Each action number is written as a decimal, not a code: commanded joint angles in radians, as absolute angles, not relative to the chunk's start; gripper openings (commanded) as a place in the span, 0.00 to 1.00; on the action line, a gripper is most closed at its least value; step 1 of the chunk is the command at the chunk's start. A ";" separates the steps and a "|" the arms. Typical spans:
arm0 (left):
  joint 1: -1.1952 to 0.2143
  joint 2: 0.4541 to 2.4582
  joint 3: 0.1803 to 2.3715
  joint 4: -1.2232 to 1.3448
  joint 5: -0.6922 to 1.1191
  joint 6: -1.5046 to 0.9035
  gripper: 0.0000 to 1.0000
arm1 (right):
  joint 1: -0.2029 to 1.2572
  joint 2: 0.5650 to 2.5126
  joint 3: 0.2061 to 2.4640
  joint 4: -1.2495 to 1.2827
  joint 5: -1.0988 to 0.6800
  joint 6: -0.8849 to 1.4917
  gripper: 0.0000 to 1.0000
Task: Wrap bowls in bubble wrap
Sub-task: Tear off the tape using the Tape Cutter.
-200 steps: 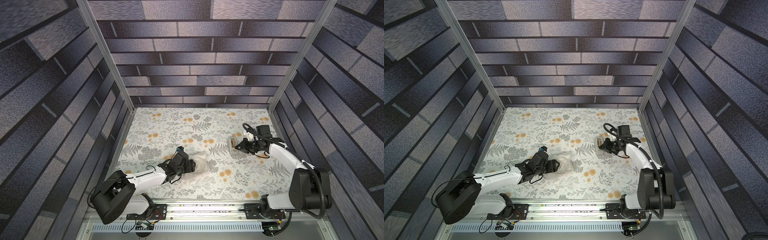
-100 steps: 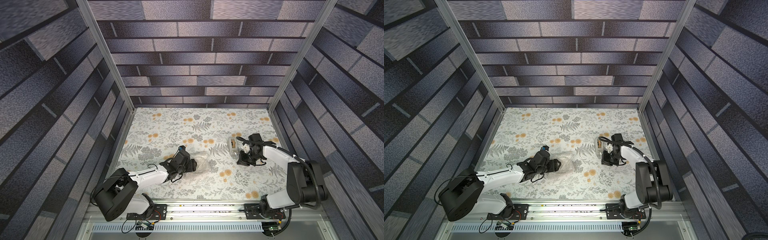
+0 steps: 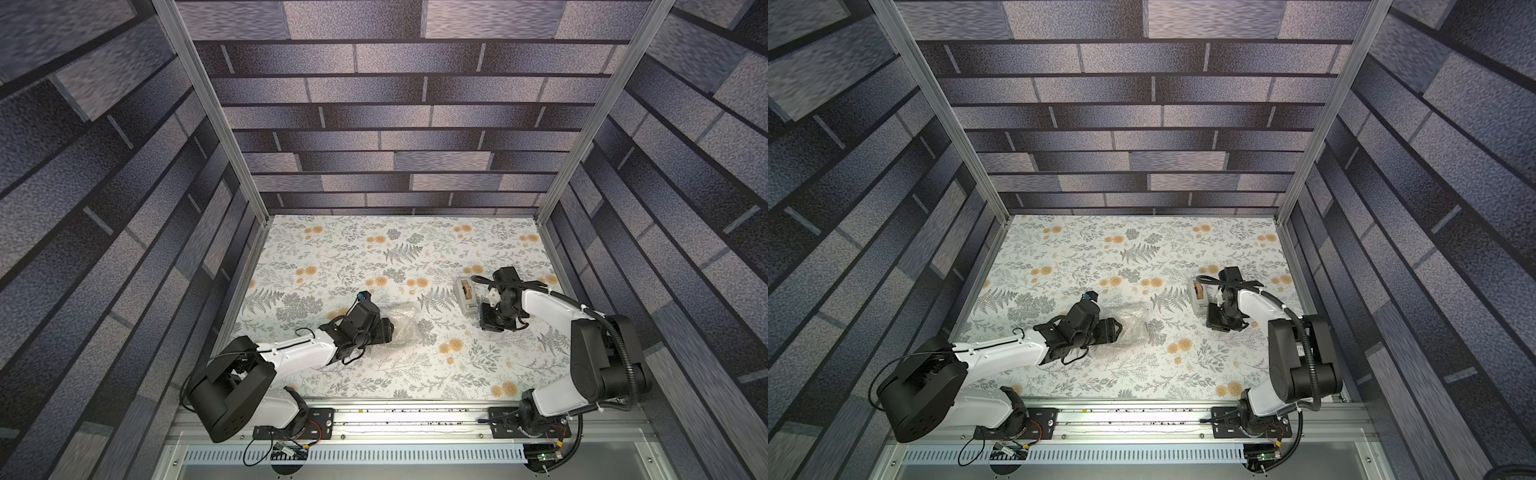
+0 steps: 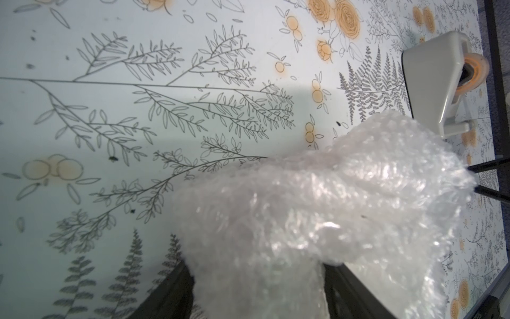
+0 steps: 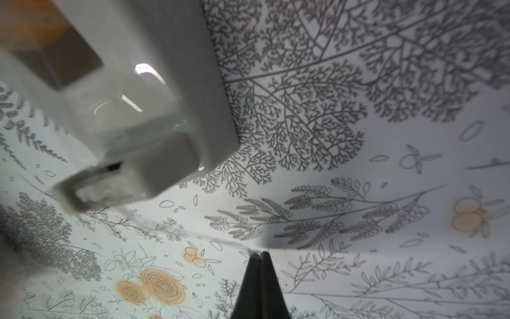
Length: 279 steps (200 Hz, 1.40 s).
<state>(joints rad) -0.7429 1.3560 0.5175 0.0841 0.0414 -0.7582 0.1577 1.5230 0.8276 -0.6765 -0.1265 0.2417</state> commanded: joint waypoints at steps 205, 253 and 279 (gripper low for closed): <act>-0.732 1.350 0.479 0.119 0.063 -0.701 0.73 | 0.310 1.807 1.057 -0.921 0.590 0.246 0.00; -0.727 1.341 0.464 0.130 0.068 -0.701 0.73 | 0.310 1.641 1.075 -0.925 0.300 0.231 0.00; -0.724 1.340 0.469 0.124 0.068 -0.696 0.73 | 0.310 1.508 1.108 -0.959 -0.005 0.218 0.00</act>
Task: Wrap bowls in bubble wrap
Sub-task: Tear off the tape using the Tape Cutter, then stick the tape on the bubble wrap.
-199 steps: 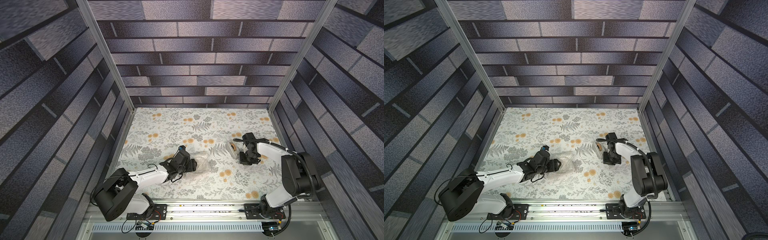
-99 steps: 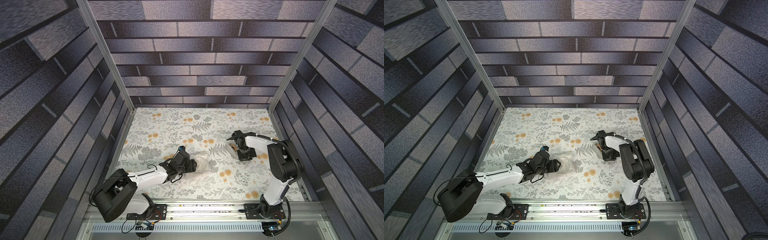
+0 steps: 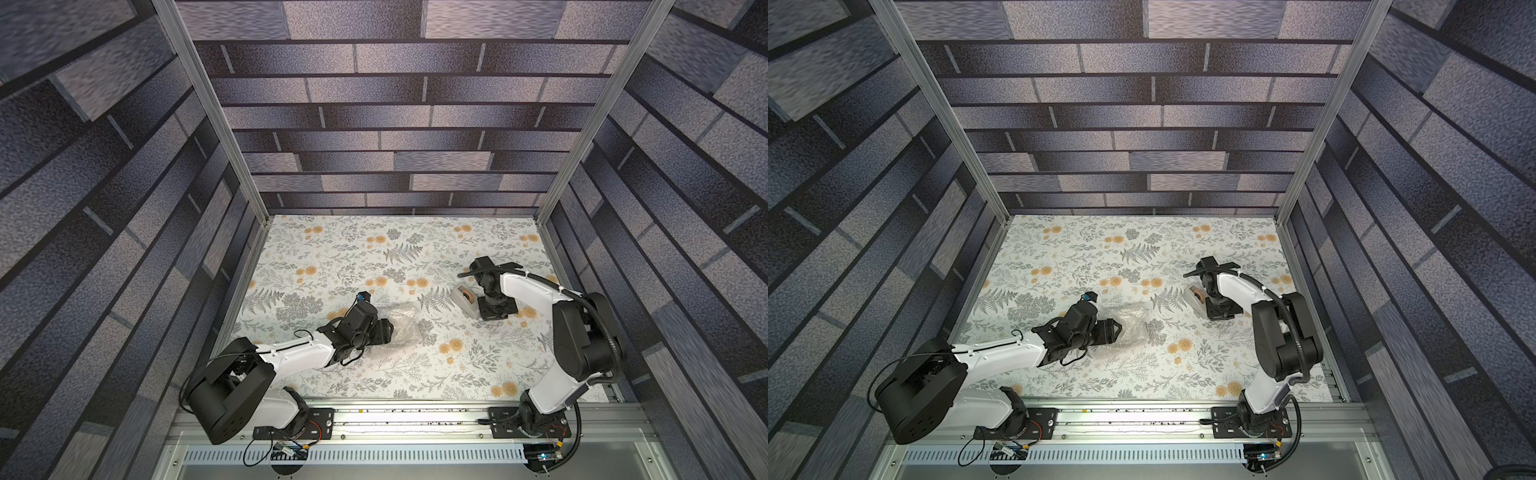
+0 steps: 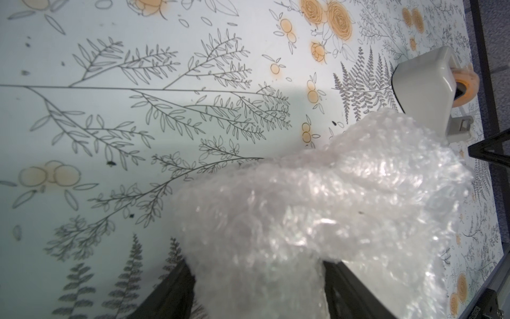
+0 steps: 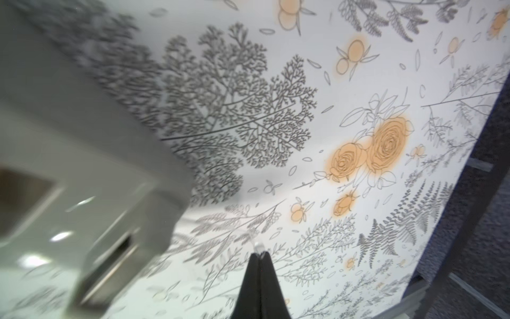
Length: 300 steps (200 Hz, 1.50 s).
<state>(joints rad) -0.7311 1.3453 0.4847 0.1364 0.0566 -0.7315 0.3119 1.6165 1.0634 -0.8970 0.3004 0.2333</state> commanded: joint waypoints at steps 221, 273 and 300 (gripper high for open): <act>-0.755 1.361 0.517 0.092 0.047 -0.683 0.73 | 0.573 1.653 1.152 -1.156 -0.388 0.129 0.06; -0.754 1.359 0.508 0.099 0.045 -0.688 0.74 | 0.631 1.794 1.233 -1.178 -0.264 0.153 0.06; -0.755 1.355 0.509 0.098 0.042 -0.686 0.74 | 0.665 1.872 1.294 -1.201 -0.205 0.159 0.06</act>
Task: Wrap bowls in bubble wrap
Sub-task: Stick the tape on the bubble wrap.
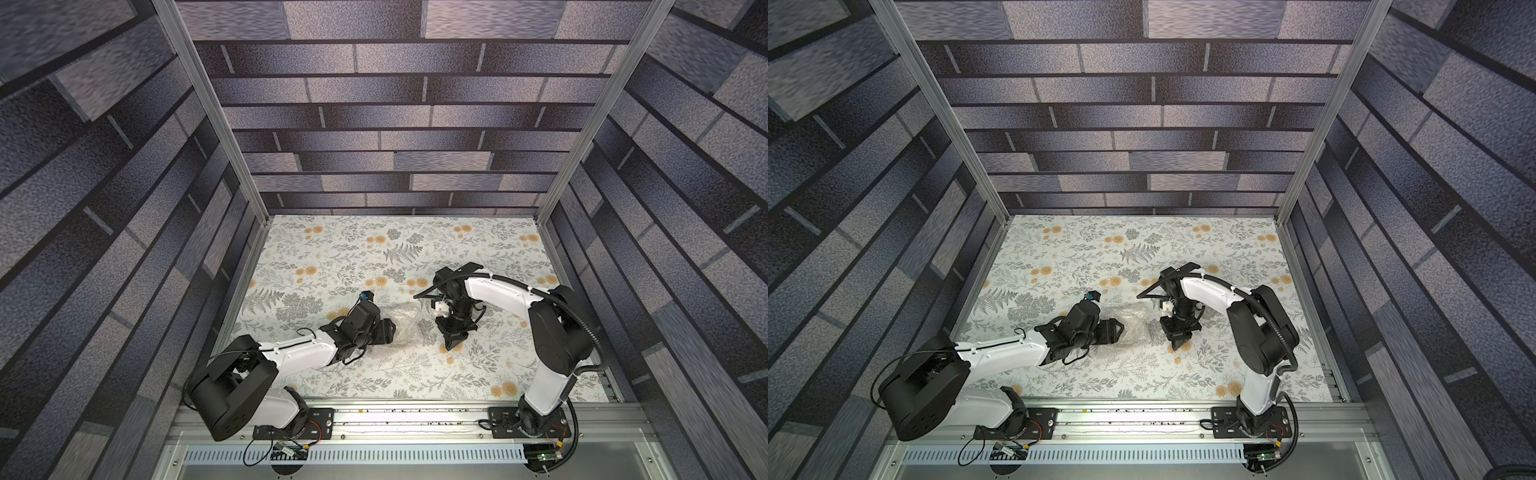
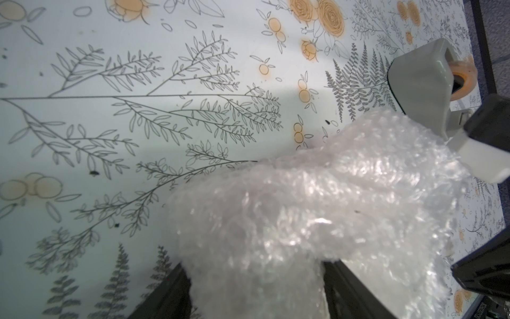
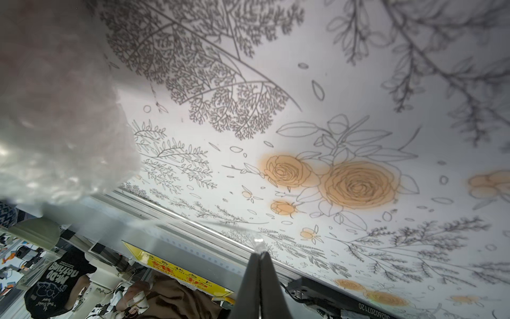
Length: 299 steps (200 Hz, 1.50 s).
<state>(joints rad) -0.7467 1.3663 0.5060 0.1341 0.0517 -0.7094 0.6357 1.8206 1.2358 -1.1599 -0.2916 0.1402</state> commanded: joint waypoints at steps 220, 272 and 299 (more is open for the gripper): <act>-0.754 1.337 0.503 0.092 0.038 -0.687 0.74 | 0.799 2.016 1.470 -1.252 -0.015 0.242 0.07; -0.756 1.343 0.502 0.097 0.039 -0.687 0.74 | 0.800 1.965 1.498 -1.253 -0.057 0.236 0.07; -0.756 1.348 0.504 0.100 0.040 -0.687 0.74 | 0.803 1.947 1.515 -1.247 -0.096 0.235 0.09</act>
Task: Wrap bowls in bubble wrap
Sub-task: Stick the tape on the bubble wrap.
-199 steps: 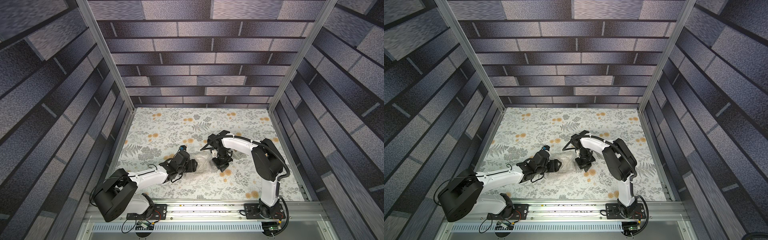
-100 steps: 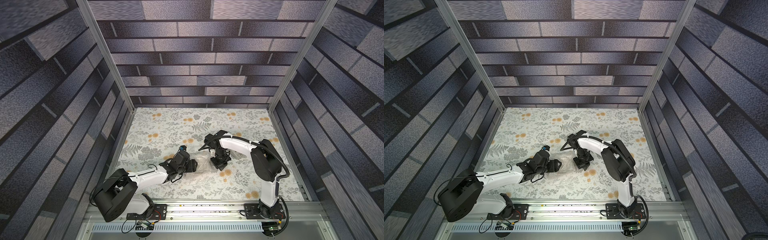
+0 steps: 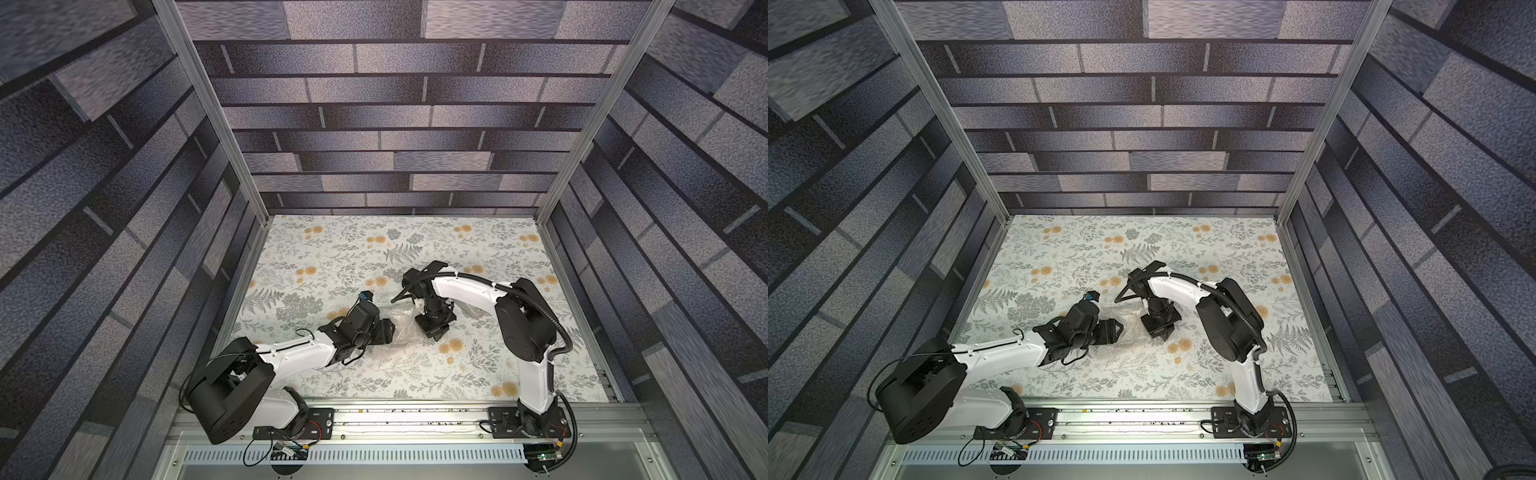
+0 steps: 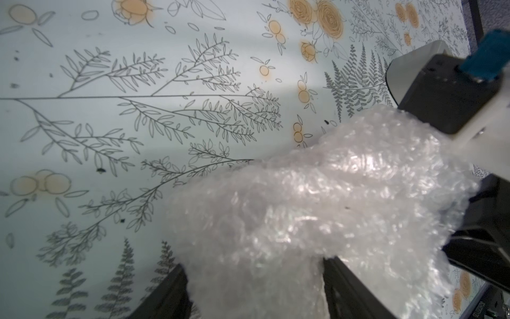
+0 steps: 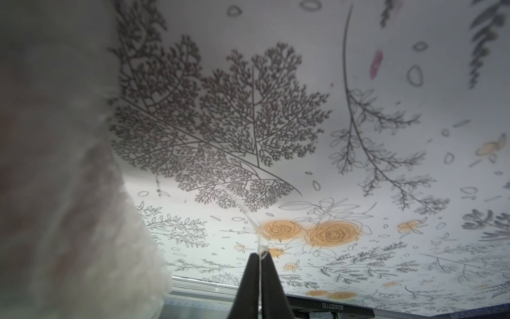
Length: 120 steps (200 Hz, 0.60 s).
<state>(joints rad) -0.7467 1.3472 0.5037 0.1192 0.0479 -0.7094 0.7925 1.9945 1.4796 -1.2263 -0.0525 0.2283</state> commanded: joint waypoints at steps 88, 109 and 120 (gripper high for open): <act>-0.756 1.345 0.502 0.100 0.041 -0.683 0.74 | 0.811 1.928 1.569 -1.246 -0.155 0.216 0.13; -0.755 1.349 0.505 0.100 0.043 -0.682 0.73 | 0.810 1.918 1.579 -1.253 -0.158 0.212 0.14; -0.756 1.351 0.507 0.100 0.043 -0.681 0.74 | 0.811 1.913 1.584 -1.256 -0.162 0.210 0.14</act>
